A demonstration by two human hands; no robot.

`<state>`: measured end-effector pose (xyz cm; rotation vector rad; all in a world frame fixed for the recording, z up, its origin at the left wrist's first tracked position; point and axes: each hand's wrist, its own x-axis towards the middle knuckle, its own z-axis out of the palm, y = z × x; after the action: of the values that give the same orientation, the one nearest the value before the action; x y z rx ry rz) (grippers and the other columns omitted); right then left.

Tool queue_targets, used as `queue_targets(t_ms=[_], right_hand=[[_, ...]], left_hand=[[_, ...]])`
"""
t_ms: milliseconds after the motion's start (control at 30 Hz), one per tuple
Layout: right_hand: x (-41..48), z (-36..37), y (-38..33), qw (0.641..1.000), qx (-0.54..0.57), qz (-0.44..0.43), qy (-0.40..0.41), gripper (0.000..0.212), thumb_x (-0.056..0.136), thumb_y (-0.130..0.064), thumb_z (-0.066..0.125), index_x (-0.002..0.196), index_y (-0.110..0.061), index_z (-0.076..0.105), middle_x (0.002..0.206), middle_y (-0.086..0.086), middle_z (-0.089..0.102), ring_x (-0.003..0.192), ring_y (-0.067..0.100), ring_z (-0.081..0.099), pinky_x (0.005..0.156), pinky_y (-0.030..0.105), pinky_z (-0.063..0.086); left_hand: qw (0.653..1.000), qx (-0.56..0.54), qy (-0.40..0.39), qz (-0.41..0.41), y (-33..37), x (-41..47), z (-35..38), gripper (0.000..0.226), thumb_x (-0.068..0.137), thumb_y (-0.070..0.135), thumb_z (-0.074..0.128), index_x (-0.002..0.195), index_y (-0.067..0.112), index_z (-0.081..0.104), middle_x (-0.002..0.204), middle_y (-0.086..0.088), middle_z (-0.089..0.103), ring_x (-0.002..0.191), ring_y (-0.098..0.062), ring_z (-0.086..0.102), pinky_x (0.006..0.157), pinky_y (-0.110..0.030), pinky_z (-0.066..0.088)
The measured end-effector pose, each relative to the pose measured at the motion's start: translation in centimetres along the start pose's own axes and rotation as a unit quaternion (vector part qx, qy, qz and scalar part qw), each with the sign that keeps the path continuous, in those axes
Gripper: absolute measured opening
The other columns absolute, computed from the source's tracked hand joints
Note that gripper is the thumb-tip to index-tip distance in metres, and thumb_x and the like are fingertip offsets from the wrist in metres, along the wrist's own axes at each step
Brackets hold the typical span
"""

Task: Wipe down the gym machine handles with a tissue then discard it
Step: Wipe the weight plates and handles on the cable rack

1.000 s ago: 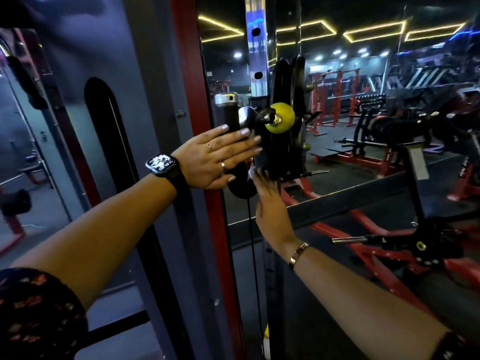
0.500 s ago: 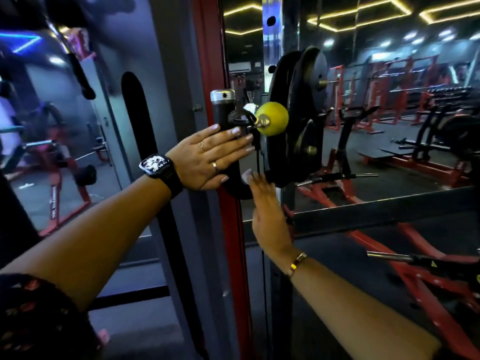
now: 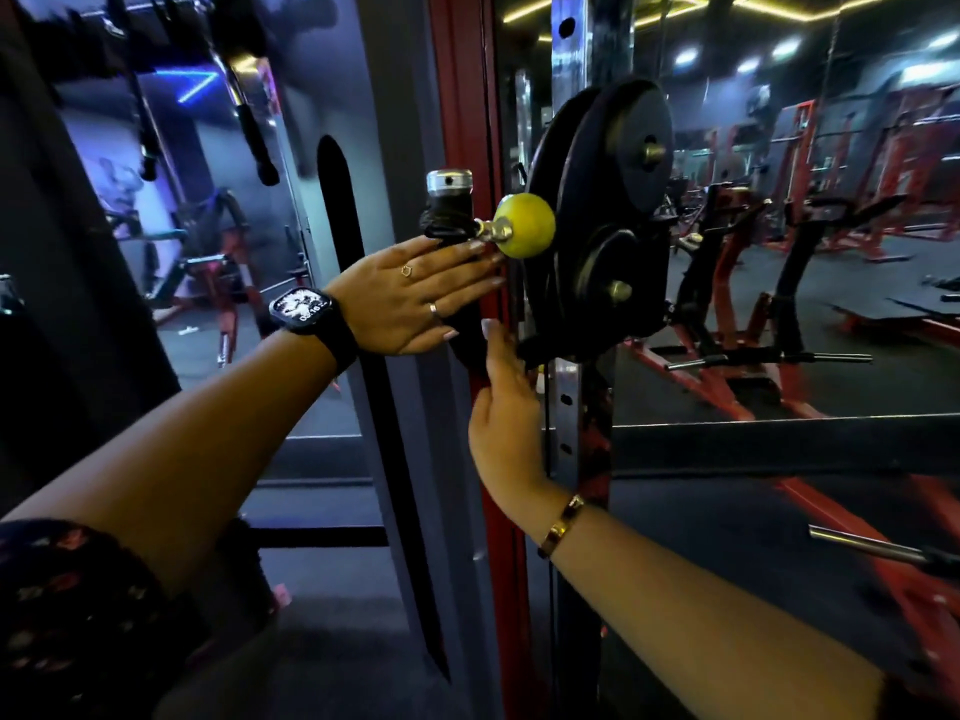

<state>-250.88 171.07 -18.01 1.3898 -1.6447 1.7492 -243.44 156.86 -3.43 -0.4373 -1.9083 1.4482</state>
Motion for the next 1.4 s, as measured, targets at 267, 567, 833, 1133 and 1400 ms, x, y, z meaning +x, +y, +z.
queue_targets(t_ms=[267, 567, 833, 1133, 1400], right_hand=[[-1.8, 1.0, 1.7, 0.991, -0.100, -0.086, -0.032, 0.074, 0.090, 0.007, 0.027, 0.152, -0.017, -0.006, 0.161, 0.008, -0.002, 0.148, 0.024, 0.001, 0.118, 0.050, 0.020], [4.3, -1.8, 2.2, 0.867, -0.321, -0.378, -0.044, 0.052, 0.096, 0.011, 0.029, 0.147, -0.001, 0.028, 0.154, 0.016, 0.024, 0.143, 0.032, 0.021, 0.117, 0.045, 0.023], [5.8, -5.8, 1.7, 0.750, -0.427, -0.483, -0.143, 0.045, 0.100, 0.005, 0.026, 0.144, 0.003, 0.036, 0.152, 0.017, 0.031, 0.142, 0.032, 0.027, 0.115, 0.043, 0.030], [4.9, -4.0, 1.2, 0.747, -0.451, -0.470, -0.134, 0.044, 0.102, 0.001, 0.019, 0.142, 0.006, 0.037, 0.152, 0.017, 0.033, 0.142, 0.031, 0.028, 0.116, 0.041, 0.027], [0.3, -5.4, 5.2, 0.822, -0.399, -0.385, -0.128, 0.066, 0.088, 0.019, 0.025, 0.150, -0.002, 0.014, 0.158, 0.011, 0.009, 0.147, 0.029, 0.010, 0.121, 0.039, 0.011]], left_hand=[[0.999, 0.024, -0.022, 0.044, -3.2, 0.3, -1.5, 0.054, 0.102, 0.037, 0.023, 0.149, 0.013, 0.032, 0.149, -0.011, 0.041, 0.145, -0.026, 0.024, 0.120, -0.039, 0.007], [0.997, 0.015, -0.008, 0.080, -5.5, 0.3, -0.8, 0.055, 0.098, 0.031, 0.029, 0.151, 0.015, 0.033, 0.153, -0.008, 0.033, 0.142, -0.026, 0.029, 0.117, -0.045, 0.021], [0.998, 0.009, 0.036, 0.048, -4.4, -0.3, 0.9, 0.056, 0.101, 0.035, 0.025, 0.152, 0.012, 0.025, 0.156, -0.009, 0.023, 0.149, -0.021, 0.000, 0.119, -0.042, 0.013], [0.997, 0.018, 0.060, 0.040, -3.8, -0.2, 1.2, 0.058, 0.099, 0.035, 0.027, 0.151, 0.011, 0.025, 0.150, -0.010, 0.031, 0.144, -0.027, 0.024, 0.120, -0.041, 0.008], [0.995, -0.008, 0.062, 0.072, 0.1, -1.1, 1.8, 0.059, 0.097, 0.041, 0.028, 0.150, 0.014, 0.030, 0.154, -0.005, 0.030, 0.150, -0.021, 0.003, 0.119, -0.041, 0.008]])
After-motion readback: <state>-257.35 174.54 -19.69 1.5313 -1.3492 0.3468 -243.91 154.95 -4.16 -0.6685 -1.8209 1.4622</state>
